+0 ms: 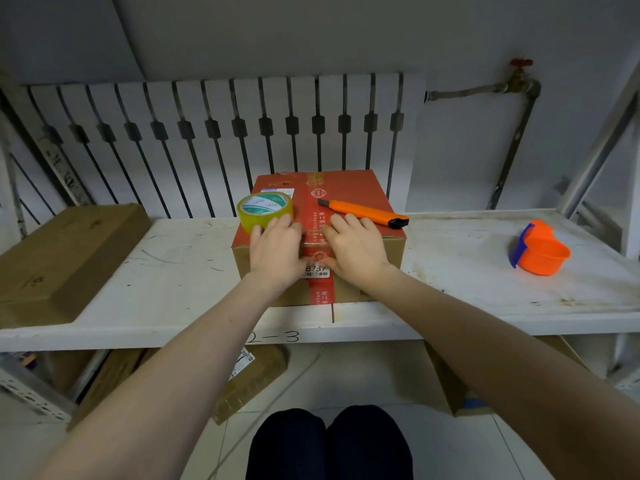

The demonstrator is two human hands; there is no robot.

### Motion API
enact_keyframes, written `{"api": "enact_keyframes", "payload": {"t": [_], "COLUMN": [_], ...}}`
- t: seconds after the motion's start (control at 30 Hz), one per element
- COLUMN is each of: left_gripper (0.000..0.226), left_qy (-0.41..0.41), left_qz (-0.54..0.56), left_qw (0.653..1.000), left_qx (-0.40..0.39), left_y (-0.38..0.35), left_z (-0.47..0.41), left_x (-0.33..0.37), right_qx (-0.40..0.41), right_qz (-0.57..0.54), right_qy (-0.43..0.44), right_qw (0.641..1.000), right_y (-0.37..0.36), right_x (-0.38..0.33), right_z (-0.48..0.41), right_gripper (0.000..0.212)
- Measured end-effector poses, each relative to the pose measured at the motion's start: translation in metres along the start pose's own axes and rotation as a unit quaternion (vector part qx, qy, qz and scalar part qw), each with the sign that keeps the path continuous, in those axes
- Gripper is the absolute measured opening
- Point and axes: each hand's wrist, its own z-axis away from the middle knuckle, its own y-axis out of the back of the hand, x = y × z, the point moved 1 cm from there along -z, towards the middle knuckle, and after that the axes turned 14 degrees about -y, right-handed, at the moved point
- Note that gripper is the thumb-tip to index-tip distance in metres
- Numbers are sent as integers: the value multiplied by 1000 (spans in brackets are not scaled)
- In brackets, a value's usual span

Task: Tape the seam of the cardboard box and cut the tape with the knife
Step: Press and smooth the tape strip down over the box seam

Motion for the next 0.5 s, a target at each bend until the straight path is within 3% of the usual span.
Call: {"api": "enact_keyframes", "payload": {"t": [0.27, 0.5], "left_gripper": [41, 48], "left_qy": [-22, -35], "left_qz": [-36, -65], "left_qw": [998, 997], "left_qx": [42, 26], "left_y": [-12, -12], "left_z": [1, 2], "left_x": [0, -4], "right_qx": [66, 31], "right_qz": [-45, -33], "right_qy": [59, 32], "right_qw": [995, 998], "right_y": [-12, -2], "right_x": [14, 11], "right_z": [0, -3], "right_gripper": [47, 45]}}
